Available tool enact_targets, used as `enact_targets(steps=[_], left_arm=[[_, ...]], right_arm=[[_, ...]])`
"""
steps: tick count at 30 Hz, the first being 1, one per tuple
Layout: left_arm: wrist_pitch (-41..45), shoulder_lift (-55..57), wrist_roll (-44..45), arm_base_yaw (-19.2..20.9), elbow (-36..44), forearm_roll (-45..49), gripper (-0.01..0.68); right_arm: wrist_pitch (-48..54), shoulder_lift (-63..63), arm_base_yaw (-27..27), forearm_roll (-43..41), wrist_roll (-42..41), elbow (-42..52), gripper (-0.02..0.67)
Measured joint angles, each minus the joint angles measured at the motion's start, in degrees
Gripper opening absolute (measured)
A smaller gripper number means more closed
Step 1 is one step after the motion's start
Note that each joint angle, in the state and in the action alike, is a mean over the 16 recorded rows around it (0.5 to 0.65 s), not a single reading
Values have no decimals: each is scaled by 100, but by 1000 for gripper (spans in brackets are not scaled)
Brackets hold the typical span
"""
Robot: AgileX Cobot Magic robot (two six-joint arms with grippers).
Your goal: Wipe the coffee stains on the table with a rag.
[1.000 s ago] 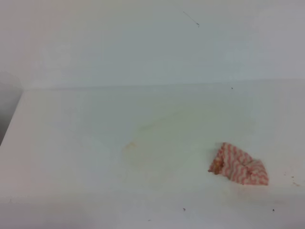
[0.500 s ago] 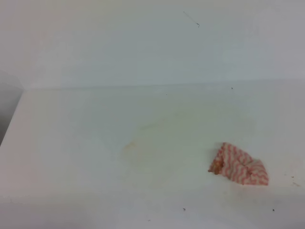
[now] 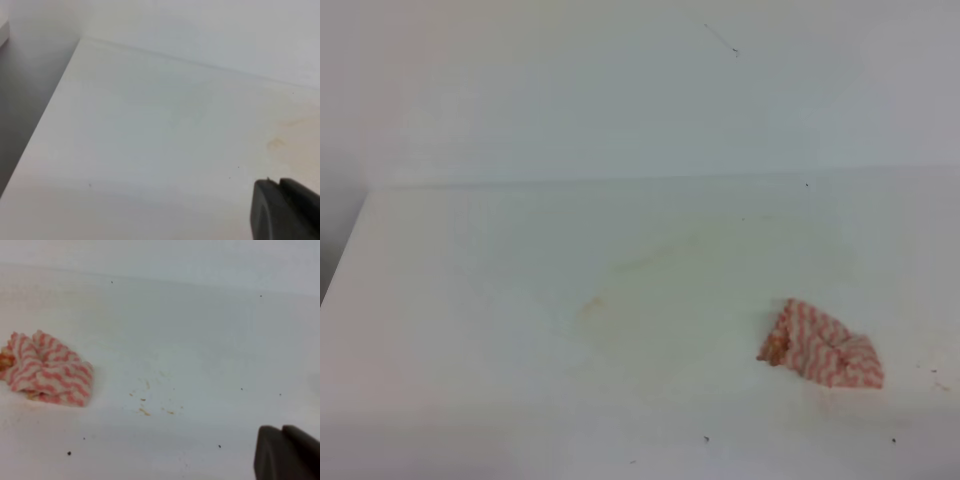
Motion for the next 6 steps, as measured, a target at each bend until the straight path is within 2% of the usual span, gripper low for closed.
enact_targets(steps=[6], left_arm=[[-4, -6, 0, 0, 11, 0, -2]], right_arm=[[0, 0, 0, 0, 0, 0, -1]])
